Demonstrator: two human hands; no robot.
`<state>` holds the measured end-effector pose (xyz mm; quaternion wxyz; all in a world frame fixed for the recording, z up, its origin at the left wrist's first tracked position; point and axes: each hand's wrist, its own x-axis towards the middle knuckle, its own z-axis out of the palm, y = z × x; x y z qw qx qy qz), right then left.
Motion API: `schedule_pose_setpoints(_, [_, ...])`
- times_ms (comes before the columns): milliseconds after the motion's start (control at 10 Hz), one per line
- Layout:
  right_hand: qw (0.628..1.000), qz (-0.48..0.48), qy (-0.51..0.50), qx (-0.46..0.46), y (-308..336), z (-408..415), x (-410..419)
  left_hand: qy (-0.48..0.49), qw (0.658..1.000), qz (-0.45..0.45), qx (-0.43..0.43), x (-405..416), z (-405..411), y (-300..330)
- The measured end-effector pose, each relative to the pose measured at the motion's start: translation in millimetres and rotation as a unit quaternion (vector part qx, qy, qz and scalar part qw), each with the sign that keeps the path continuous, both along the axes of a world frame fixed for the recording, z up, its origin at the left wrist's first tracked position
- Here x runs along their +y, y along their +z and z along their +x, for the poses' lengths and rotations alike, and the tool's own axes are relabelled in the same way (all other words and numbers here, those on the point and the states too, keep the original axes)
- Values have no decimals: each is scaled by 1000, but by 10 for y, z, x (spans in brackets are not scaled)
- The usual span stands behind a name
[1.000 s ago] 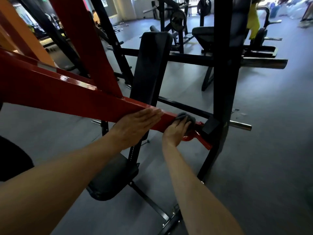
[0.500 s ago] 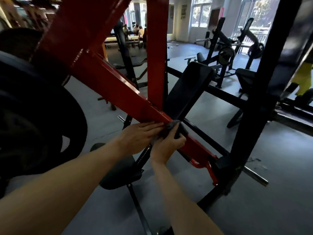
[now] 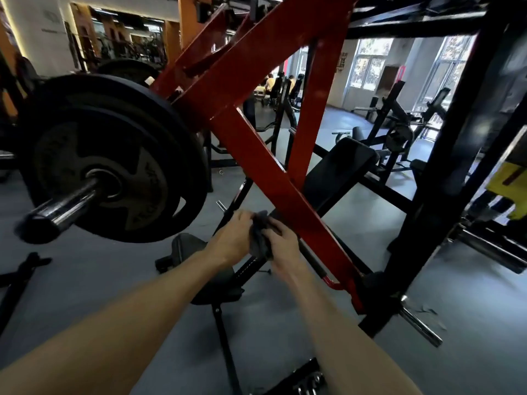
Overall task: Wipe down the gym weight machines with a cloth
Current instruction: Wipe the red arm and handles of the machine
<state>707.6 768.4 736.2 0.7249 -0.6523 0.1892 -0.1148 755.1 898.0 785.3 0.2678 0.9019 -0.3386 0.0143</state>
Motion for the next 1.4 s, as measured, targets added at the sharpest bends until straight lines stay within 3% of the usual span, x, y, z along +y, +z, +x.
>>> schedule_pose_setpoints(300, [985, 86, 131, 78, 410, -1037, 431, -32, 969, -100, 223, 615, -548, -62])
schedule_pose_setpoints(400, [969, 133, 188, 92, 478, -1243, 439, -5, 975, -120, 189, 671, -704, -30])
schedule_pose_setpoints(700, [979, -92, 182, -1, 523, -1378, -114, 23, 978, -135, 159, 283, -976, 127])
schedule_pose_setpoints(800, [974, -132, 182, -9, 499, -1450, -478, 39, 975, -131, 178, -55, -1070, 193])
schedule_pose_setpoints(900, [971, -152, 186, 15, 458, -1589, -967, 9, 956, -122, 268, -452, -1240, 211])
schedule_pose_setpoints(1000, [971, -167, 170, 14, 478, -1721, -1415, -6, 964, -90, 250, -818, -1350, 146])
schedule_pose_setpoints(1400, [942, -266, 201, -44, 633, -1829, -2282, 106, 961, -173, 187, -1536, -1896, 243])
